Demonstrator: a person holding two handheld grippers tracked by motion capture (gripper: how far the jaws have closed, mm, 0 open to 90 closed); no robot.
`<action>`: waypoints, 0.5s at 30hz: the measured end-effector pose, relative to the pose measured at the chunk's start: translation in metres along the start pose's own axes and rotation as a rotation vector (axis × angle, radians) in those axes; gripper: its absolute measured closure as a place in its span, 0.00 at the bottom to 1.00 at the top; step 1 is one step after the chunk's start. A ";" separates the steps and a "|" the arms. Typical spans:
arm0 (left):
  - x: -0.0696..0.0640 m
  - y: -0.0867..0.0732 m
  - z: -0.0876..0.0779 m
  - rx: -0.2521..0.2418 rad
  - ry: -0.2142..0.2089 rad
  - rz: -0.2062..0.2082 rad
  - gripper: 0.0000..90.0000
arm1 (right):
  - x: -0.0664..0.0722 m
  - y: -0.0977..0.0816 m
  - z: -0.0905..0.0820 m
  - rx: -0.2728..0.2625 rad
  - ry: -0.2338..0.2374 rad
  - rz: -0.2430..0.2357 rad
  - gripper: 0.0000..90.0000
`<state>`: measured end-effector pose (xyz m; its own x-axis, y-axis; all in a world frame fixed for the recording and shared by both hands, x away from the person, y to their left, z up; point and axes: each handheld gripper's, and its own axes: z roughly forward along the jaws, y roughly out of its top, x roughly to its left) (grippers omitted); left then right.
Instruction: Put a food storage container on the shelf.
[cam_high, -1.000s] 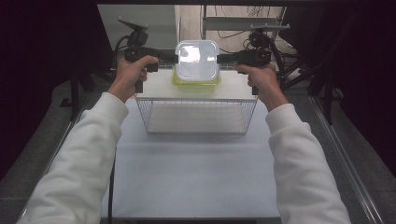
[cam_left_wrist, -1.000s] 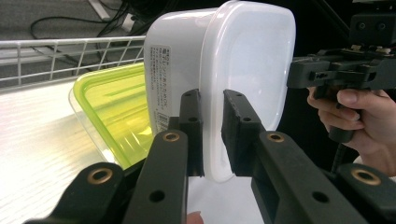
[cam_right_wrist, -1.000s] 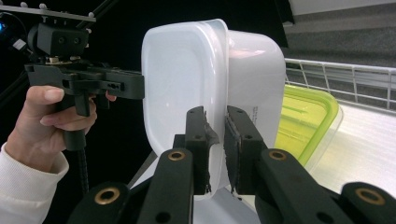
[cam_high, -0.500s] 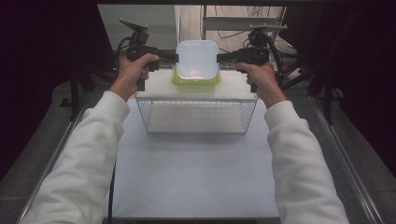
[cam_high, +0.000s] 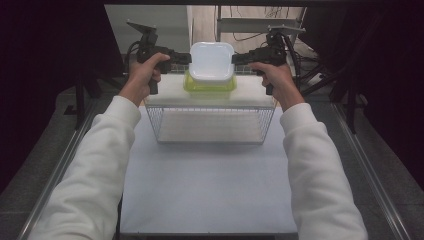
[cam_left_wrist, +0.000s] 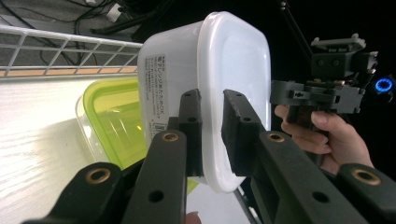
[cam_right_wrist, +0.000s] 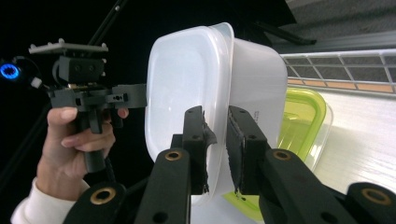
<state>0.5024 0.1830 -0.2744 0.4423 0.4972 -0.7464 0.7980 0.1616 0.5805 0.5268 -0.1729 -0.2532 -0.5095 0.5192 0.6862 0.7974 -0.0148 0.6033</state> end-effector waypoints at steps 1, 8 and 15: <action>0.001 0.000 0.001 -0.001 -0.003 -0.004 0.86 | -0.002 0.001 0.001 0.002 0.000 0.020 0.85; 0.010 0.004 0.006 -0.026 -0.023 -0.059 0.85 | -0.008 0.009 0.006 0.012 -0.010 0.105 0.83; 0.018 0.006 0.008 -0.041 -0.017 -0.088 0.83 | -0.018 0.012 0.014 0.014 -0.004 0.169 0.81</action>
<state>0.5183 0.1867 -0.2870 0.3784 0.4648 -0.8005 0.8167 0.2393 0.5251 0.5500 -0.1700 -0.2637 -0.3662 0.5140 0.7757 0.8761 -0.0904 0.4735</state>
